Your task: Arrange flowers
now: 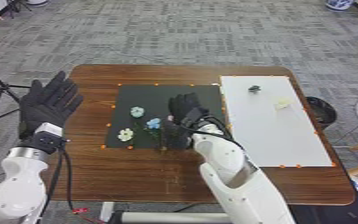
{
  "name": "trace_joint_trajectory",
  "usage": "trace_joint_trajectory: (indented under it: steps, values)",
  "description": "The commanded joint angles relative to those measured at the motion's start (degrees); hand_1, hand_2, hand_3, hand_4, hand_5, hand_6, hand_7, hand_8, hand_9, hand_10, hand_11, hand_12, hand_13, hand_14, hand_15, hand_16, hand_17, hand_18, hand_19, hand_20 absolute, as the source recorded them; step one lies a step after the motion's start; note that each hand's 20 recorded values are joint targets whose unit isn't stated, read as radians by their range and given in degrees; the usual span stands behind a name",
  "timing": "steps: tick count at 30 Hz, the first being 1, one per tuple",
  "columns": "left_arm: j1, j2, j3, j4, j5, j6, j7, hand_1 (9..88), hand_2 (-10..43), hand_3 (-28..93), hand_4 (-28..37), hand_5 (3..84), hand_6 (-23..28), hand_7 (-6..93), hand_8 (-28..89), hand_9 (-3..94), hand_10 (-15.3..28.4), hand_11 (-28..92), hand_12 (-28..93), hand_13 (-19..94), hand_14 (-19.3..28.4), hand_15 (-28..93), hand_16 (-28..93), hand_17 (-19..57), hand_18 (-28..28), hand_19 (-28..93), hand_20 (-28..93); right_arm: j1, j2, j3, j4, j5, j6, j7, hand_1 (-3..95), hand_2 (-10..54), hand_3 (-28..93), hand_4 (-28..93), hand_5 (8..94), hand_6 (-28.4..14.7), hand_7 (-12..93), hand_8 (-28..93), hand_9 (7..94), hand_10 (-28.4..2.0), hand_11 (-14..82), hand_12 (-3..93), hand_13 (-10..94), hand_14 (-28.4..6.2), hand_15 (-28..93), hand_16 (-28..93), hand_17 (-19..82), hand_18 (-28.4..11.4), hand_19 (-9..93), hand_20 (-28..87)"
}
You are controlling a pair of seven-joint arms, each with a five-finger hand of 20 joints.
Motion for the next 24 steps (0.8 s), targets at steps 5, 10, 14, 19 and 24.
trace_joint_trajectory:
  steps: [5, 10, 14, 19, 24]
  values:
    - [0.84, -0.03, -0.37, -0.64, -1.10, 0.03, 0.17, 24.1, 17.8, 66, -28.3, 36.7, 6.5, 9.2, -9, 28.1, 12.0, 15, 5, 20, 10.6, 12, -6, -8.0, 11.9, 33, 3, -1.22, -0.73, -0.85, -0.62, 0.66, 0.42, -1.26, 57.9, -9.5, 73, -27, 72.7, -0.2, 28, 0, 80.3, -8.4, 15.5, 49.8, 60, -9.3, 54, 49, 31, -22.3, 80, 46]
    - [0.97, 0.02, -0.37, -0.63, -1.51, -0.16, 0.49, 23.9, 17.6, 66, -28.3, 36.5, 6.7, 9.2, -9, 28.0, 12.0, 15, 5, 20, 10.9, 12, -5, -7.9, 11.9, 33, 3, -1.04, -0.55, -0.91, -0.57, 0.51, 1.19, -0.99, 55.6, -9.5, 73, -26, 72.2, -0.7, 27, 1, 79.1, -8.9, 16.6, 51.5, 59, -10.6, 56, 49, 30, -22.4, 80, 45]
    - [1.43, -0.05, -0.56, -0.88, -1.77, -0.11, 0.74, 23.9, 17.3, 66, -28.3, 36.5, 6.8, 9.2, -9, 28.0, 12.0, 15, 5, 20, 11.4, 12, -5, -8.0, 12.1, 33, 3, -1.00, -0.23, -0.71, -1.01, 0.89, 1.01, -0.75, 54.0, -9.5, 73, -26, 70.9, -1.4, 24, 1, 76.3, -9.2, 16.8, 50.3, 57, -12.1, 59, 45, 30, -22.7, 80, 45]
    - [1.71, -0.04, -0.80, -0.86, -1.97, -0.22, 0.99, 23.9, 16.6, 66, -28.3, 36.4, 6.8, 9.1, -9, 28.1, 12.0, 15, 6, 20, 12.1, 13, -5, -8.2, 12.4, 33, 3, -0.84, 0.02, -0.40, -1.77, 1.59, -0.06, -1.13, 50.6, -9.5, 74, -26, 69.7, -1.5, 22, -2, 73.3, -10.0, 17.5, 45.3, 56, -13.7, 63, 40, 29, -22.9, 80, 44]
    - [1.85, -0.17, -0.78, -0.90, -2.21, -0.26, 1.19, 24.0, 16.3, 66, -28.3, 36.4, 6.9, 9.1, -9, 28.2, 11.9, 15, 6, 21, 12.3, 13, -4, -8.1, 12.5, 33, 3, -0.80, 0.48, -0.09, -3.50, 3.25, -0.13, -0.90, 45.9, -9.5, 78, -26, 69.0, -1.2, 21, -10, 69.5, -11.5, 24.2, 38.2, 55, -14.4, 65, 34, 28, -23.2, 80, 44]
